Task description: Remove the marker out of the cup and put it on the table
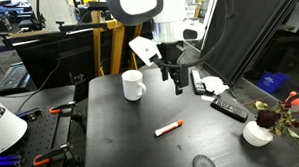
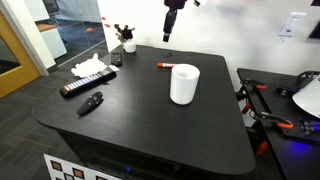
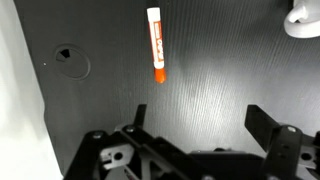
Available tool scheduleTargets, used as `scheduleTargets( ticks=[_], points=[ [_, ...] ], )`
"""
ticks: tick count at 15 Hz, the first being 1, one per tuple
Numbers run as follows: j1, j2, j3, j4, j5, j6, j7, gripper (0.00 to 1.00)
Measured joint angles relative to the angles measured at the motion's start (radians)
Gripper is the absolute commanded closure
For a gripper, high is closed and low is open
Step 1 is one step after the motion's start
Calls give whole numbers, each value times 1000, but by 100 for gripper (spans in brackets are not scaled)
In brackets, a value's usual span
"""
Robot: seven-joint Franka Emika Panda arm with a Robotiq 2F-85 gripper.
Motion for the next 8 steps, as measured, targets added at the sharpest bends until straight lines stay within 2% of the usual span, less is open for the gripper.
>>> scheduleTargets(
  ticks=[8],
  points=[
    [10,-311,13,-195,-49,-20,27,0]
  ],
)
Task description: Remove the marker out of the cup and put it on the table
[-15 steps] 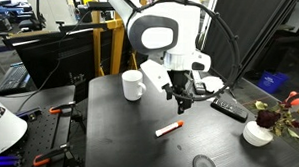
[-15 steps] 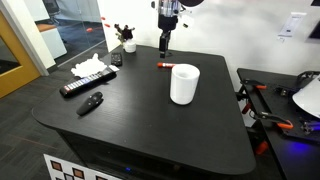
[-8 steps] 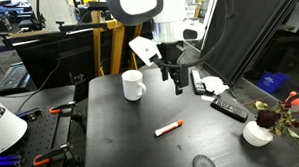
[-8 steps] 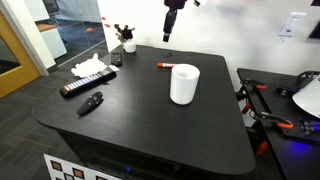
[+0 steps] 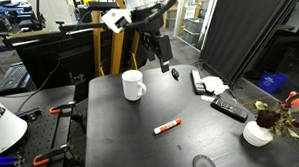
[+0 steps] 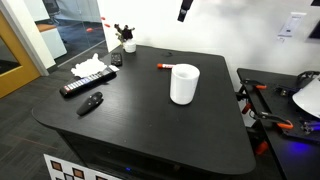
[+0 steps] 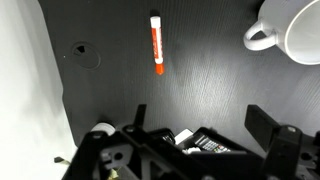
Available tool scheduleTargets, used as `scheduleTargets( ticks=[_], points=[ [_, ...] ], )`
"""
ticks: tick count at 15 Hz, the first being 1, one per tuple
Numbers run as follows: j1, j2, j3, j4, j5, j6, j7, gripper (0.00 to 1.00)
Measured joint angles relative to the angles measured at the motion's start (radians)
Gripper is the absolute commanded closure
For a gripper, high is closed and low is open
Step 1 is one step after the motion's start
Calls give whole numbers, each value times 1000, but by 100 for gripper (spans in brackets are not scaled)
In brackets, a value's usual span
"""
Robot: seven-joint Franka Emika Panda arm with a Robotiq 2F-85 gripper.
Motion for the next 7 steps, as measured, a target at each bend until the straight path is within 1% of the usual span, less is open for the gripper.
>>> scheduleTargets(
  ticks=[3,7],
  points=[
    [0,-57,6,-41,-8,0,8,0],
    [0,-61,6,-49,-8,0,11,0]
  ],
)
